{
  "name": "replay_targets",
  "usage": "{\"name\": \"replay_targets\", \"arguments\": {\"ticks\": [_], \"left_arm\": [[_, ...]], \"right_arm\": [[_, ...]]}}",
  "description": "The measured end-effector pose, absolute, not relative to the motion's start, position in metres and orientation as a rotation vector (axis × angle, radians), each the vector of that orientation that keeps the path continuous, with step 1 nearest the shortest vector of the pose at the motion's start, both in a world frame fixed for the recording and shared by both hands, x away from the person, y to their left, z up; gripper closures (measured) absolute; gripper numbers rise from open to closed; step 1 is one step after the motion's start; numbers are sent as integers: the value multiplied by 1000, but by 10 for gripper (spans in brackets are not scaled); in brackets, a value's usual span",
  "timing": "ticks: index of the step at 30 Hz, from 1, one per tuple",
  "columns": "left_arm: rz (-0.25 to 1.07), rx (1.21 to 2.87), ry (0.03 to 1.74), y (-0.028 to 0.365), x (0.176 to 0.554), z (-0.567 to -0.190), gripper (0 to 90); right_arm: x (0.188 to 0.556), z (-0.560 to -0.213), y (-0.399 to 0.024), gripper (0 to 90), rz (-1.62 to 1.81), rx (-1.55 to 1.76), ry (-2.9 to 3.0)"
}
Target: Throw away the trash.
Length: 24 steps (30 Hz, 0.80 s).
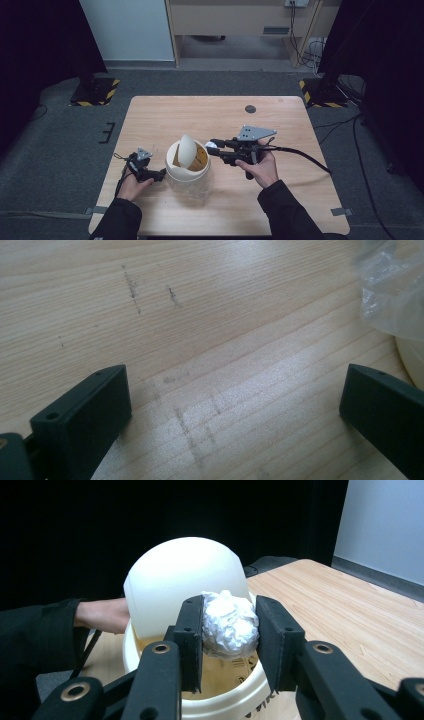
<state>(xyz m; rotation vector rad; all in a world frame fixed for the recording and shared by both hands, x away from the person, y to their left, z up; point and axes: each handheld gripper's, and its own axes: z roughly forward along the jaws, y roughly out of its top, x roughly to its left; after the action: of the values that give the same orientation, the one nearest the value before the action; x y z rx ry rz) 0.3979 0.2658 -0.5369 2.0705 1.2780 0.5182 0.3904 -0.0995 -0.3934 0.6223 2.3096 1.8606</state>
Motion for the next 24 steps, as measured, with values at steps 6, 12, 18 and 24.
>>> {"name": "replay_targets", "arguments": {"ticks": [6,12,18,24], "left_arm": [[518,2070,1278,266,398,-537,0],[518,2070,1278,266,398,-537,0],[518,2070,1278,266,398,-537,0],[518,2071,1278,266,398,-537,0]], "right_arm": [[388,-391,-90,653,1878,579,2323],[389,-400,-84,651,1829,573,2365],[390,-410,-78,649,1774,578,2415],[392,-418,-72,640,1721,581,2454]]}}
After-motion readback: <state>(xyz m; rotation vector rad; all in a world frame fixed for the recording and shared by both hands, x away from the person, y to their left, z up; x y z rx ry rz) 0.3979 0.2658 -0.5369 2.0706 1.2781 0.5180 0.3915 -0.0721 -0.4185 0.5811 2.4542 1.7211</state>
